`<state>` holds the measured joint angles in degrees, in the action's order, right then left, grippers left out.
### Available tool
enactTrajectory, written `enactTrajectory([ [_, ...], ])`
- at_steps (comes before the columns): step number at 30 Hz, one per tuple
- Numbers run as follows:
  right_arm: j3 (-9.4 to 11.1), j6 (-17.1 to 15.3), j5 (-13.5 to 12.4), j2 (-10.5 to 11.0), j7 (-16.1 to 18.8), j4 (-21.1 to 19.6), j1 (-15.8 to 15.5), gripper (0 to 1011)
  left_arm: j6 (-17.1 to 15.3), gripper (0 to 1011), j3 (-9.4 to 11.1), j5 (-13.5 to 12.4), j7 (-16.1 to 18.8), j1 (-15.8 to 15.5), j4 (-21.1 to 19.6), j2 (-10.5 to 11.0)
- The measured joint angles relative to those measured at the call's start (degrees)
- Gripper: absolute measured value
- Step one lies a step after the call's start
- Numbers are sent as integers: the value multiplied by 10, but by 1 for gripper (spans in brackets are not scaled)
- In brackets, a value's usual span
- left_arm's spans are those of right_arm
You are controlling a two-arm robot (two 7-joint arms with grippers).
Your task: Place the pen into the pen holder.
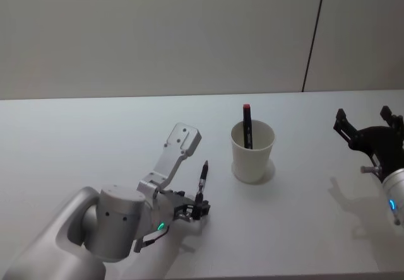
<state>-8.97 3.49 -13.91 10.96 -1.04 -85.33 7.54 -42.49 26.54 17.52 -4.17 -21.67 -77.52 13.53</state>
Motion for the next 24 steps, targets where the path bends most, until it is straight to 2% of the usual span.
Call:
enactTrajectory([
  [5,0,0,0,0,0,0,0,1002,-4,548,1,-10,-4,-4,7,-3],
  [6,0,0,0,0,0,0,0,1002,-4,489,1,-13,-6,-5,9,-4],
  [8,0,0,0,0,0,0,0,1002,-5,459,2,-16,-8,-7,13,-5],
  [24,0,0,0,0,0,0,0,1002,-8,342,3,-38,-21,-16,27,-12],
])
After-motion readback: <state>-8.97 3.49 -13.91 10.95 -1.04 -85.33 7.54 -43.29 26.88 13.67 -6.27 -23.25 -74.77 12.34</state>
